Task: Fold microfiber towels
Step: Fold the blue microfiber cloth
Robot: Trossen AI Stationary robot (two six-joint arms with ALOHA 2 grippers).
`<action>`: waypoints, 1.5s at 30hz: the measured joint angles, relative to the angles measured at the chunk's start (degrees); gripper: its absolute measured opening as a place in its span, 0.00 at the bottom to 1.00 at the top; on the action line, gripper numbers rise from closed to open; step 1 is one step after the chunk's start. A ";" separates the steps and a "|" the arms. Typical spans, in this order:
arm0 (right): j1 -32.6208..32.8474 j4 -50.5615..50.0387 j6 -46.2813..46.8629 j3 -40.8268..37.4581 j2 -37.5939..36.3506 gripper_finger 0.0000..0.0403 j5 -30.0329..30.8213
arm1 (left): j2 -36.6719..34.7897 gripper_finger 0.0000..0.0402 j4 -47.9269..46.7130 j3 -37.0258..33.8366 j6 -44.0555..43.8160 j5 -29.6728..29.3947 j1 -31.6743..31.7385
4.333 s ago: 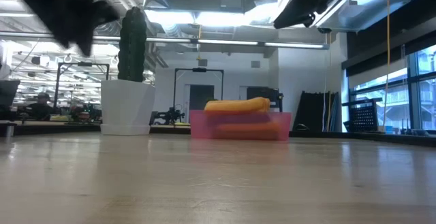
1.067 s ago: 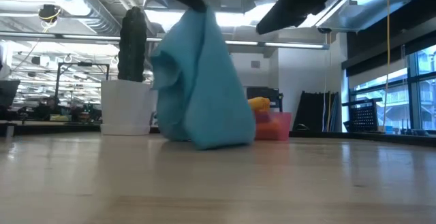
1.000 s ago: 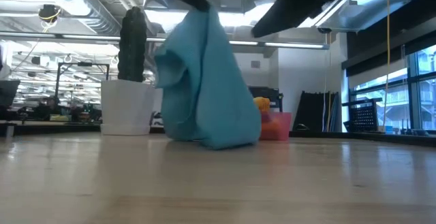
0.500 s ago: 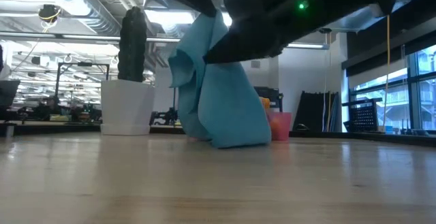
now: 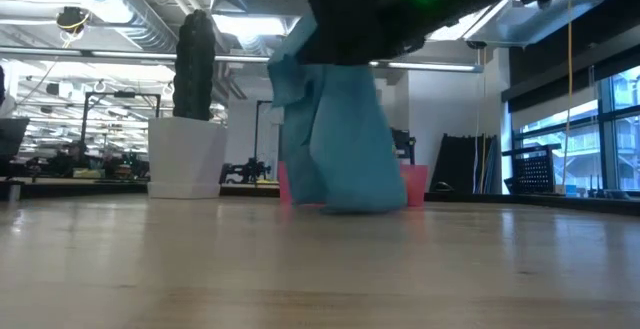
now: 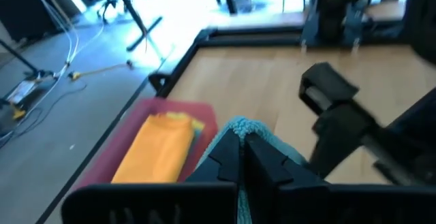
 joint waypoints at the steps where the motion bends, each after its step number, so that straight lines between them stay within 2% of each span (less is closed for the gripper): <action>1: 0.00 -0.01 -0.59 0.07 0.00 0.67 1.76 | 0.00 0.00 1.21 0.00 0.55 0.00 -0.09; 6: -0.02 -2.63 -1.50 0.12 0.00 0.66 7.84 | 0.00 0.00 5.40 0.00 2.88 0.02 -0.10; 10: -0.02 -5.15 0.02 0.12 0.00 0.59 9.61 | 0.00 0.01 6.42 0.00 3.88 0.02 -0.10; 14: 0.25 -5.34 -0.58 0.12 0.00 0.42 9.60 | 0.00 0.00 6.44 0.00 3.90 0.02 -0.10; 20: 3.39 -4.55 -5.95 0.12 0.00 0.07 9.60 | 0.00 0.01 5.02 0.00 3.86 0.02 -0.10; 21: 4.09 -4.25 -7.15 0.12 0.00 0.04 9.62 | 0.00 0.01 4.38 0.00 3.78 0.02 -0.10; 24: 5.96 -2.94 -9.37 0.12 -0.06 0.04 10.25 | 0.00 0.00 1.08 0.00 3.63 0.03 -0.10; 27: 7.52 -2.65 -10.33 0.12 -0.89 0.04 13.41 | 0.00 0.02 -3.82 0.00 3.61 0.02 -0.33; 34: 8.74 -2.82 -11.90 0.12 -4.78 0.02 14.89 | 0.00 0.20 -12.53 0.00 3.36 0.02 -2.58; 38: 8.67 -3.41 -12.61 0.12 -6.84 0.02 13.11 | 0.00 0.29 -18.47 0.00 -1.93 0.02 -5.07; 42: 8.22 -3.49 -14.44 0.12 -8.61 0.01 12.58 | 0.00 0.32 -24.34 0.00 -8.85 -0.74 -8.52; 45: 7.64 -3.62 -14.82 0.12 -9.83 0.02 12.54 | 0.00 0.33 -22.05 -1.83 -11.75 -1.29 -12.31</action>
